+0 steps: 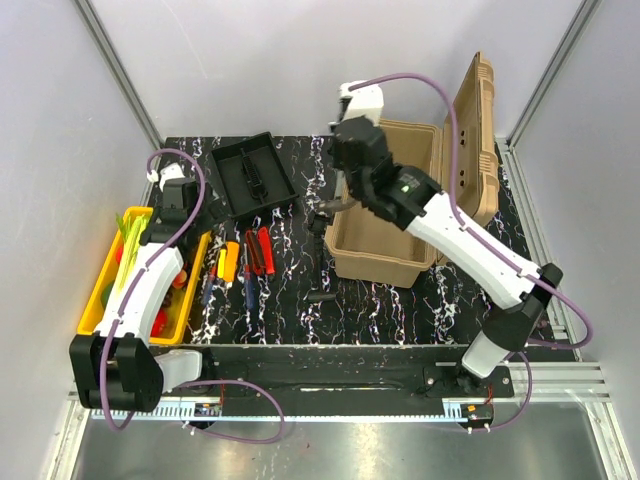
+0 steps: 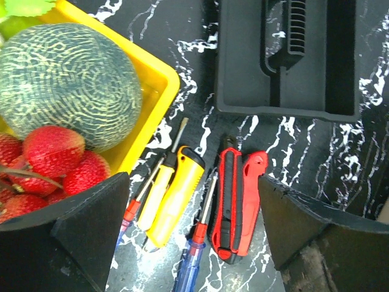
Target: Pack the tool kit
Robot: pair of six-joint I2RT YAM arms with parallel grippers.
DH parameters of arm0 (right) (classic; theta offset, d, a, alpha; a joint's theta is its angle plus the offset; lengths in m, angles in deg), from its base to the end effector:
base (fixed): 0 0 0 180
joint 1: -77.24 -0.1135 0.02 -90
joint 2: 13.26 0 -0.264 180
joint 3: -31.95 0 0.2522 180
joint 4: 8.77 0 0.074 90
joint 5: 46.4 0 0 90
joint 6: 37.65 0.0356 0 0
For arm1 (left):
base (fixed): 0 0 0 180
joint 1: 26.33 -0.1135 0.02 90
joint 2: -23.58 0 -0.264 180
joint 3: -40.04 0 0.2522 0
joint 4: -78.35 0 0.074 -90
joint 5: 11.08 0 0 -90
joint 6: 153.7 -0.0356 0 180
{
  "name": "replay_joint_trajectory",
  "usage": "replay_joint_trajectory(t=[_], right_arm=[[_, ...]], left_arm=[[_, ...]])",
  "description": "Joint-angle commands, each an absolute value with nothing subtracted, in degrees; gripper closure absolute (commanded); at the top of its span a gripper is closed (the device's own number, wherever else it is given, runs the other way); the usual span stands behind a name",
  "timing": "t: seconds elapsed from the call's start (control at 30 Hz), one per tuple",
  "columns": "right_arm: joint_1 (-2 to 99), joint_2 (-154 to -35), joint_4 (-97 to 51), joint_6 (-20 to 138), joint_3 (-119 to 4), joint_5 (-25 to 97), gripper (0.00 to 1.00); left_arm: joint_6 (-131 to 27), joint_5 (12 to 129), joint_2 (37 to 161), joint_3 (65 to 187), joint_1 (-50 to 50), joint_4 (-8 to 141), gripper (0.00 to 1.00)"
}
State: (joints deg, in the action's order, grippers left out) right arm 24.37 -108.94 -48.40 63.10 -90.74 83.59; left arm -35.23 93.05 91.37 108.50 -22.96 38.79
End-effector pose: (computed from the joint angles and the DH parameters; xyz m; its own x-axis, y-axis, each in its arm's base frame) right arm 0.2414 0.2809 0.4686 -0.1729 0.0084 -0.9849 -0.2036 0.9781 0.0441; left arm 0.2569 -0.0064 0.2927 -0.4877 -0.4344 -0.7573 -0.4154 0.8784 -0.2363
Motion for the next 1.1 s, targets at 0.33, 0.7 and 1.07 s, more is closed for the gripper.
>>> replay_joint_trajectory(t=[0.33,0.7,1.07], right_arm=[[41.11,-107.47,-45.47,63.77,-70.76,80.52,1.00],[42.69,-117.93,-47.84,73.53,-69.44,75.86,1.00],[43.84,-123.21,-49.78,74.15,-67.59,74.80,0.89]], left_arm=[[-38.21,79.45,94.51,107.33,-22.82,46.92,0.10],[-39.00,75.93,94.95,107.07,-22.82,47.98,0.10],[-38.65,74.79,95.74,107.42,-22.90,48.33,0.11]])
